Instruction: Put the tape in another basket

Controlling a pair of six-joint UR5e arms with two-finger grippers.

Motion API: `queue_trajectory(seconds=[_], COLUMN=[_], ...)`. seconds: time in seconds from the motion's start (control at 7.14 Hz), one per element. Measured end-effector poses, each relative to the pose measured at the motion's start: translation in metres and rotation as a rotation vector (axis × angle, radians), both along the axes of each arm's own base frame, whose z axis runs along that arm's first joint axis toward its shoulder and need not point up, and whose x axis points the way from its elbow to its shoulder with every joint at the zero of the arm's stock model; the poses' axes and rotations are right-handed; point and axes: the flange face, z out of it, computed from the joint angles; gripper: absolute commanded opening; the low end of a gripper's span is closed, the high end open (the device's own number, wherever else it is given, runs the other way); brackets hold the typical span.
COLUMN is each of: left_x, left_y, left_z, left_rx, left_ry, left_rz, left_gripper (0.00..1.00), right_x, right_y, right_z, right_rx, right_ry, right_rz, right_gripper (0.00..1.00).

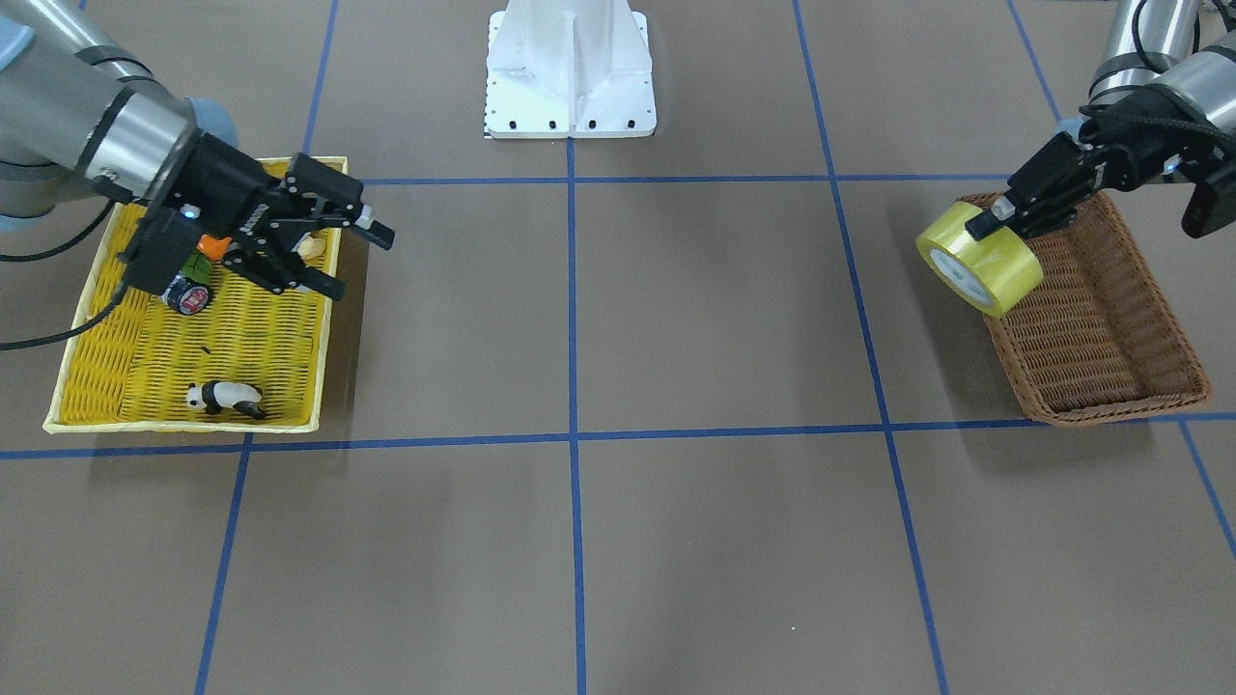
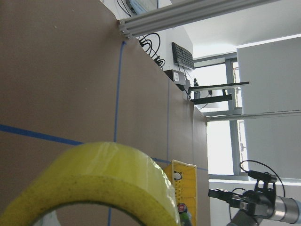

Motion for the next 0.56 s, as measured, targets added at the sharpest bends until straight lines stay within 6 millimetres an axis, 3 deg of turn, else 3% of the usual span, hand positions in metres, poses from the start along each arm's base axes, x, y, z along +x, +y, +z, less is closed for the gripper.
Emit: queue_trajectory(seconds=[0.56], left_x=[-0.049], left_y=[-0.025], left_z=[0.056], left_rx=[-0.020], left_ry=[-0.331], left_rz=[-0.080], left_gripper=[0.00], right_x=[0.100], right_y=[-0.032], right_z=[0.107], right_rx=[0.156], right_ry=[0.350], right_rz=[-0.034], right_gripper=[0.97])
